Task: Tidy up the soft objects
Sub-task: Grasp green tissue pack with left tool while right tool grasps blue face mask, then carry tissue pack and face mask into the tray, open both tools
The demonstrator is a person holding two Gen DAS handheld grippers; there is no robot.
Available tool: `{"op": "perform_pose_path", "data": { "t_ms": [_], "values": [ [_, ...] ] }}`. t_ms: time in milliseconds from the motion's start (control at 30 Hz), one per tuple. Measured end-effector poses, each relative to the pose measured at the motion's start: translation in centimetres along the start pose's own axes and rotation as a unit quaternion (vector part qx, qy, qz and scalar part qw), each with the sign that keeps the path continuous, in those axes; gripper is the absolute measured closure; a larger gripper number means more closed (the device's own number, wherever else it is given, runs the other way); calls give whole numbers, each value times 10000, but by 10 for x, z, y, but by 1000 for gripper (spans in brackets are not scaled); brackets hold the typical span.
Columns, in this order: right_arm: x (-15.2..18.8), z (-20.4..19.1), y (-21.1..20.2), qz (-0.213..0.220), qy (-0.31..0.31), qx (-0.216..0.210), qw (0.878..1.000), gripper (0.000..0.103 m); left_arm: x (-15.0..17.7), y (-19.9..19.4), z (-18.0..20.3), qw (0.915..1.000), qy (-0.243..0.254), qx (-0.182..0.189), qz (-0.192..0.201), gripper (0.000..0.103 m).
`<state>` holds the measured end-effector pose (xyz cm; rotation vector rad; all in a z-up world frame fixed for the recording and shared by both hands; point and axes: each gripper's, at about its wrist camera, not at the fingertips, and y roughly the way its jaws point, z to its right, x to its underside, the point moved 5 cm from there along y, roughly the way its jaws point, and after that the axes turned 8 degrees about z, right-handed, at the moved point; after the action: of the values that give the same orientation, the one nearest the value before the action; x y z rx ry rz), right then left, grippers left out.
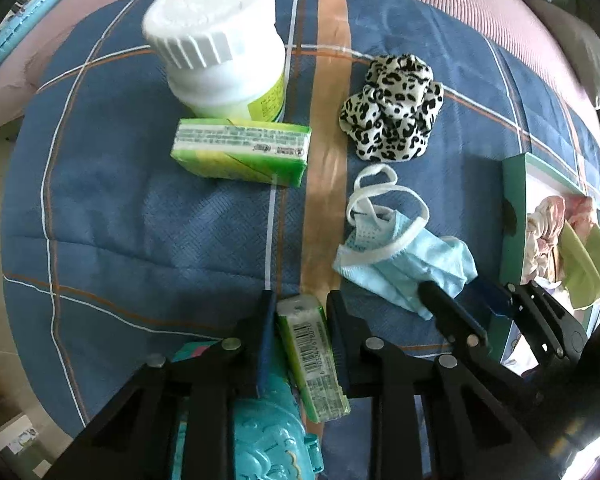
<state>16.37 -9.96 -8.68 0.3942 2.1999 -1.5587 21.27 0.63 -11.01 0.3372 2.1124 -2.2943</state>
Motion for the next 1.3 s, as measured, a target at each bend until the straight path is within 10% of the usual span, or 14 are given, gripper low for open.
{"op": "perform_pose_path", "data": {
  "t_ms": [700,1300],
  "values": [
    [-18,19,-51,635,278,69,9976,83,25,-76,-1,9771,-1192,581,1664,81],
    [-29,84,-178,1859,786,1031,9740,83,19,-138,61,9515,-893,1091,2736,82]
  ]
}}
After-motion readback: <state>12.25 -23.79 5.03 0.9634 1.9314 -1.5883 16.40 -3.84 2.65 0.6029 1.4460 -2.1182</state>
